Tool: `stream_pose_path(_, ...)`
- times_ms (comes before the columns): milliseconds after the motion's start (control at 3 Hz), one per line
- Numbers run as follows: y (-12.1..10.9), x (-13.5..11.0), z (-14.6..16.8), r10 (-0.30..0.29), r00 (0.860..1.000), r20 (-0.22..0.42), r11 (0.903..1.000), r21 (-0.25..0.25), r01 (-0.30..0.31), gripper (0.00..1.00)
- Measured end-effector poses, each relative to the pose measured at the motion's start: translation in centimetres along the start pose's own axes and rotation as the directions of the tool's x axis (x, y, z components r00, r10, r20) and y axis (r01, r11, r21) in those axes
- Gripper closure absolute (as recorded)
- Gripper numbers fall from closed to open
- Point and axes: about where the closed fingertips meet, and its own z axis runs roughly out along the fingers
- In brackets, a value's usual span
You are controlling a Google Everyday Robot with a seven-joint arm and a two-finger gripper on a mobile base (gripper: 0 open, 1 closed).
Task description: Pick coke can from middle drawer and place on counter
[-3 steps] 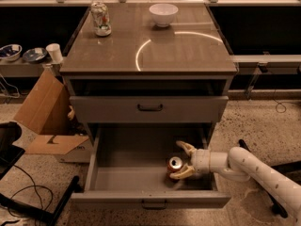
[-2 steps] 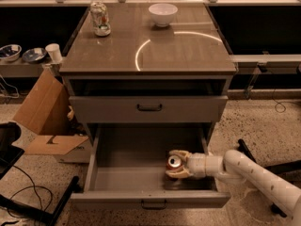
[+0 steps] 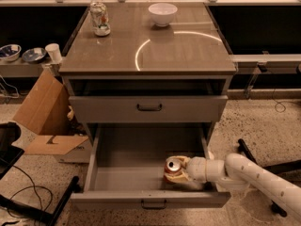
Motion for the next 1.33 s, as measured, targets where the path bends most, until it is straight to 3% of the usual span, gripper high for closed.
stream_pose_path(333,3.6,-5.9,-3.4,0.029,0.999,0.027,0.9986,-0.046,-0.028,1.00)
stream_pose_path(667,4.8,-14.7,-8.3,0.035,0.999,0.018,0.9940,-0.105,-0.033,1.00)
stream_pose_path(1000,3.2,-25.8,-12.8,0.003,1.000,-0.008,0.9902,-0.140,-0.004,1.00)
stream_pose_path(1333,0.6,-36.1,-15.3,-0.006,1.000,-0.004,0.9855,-0.170,0.005,1.00)
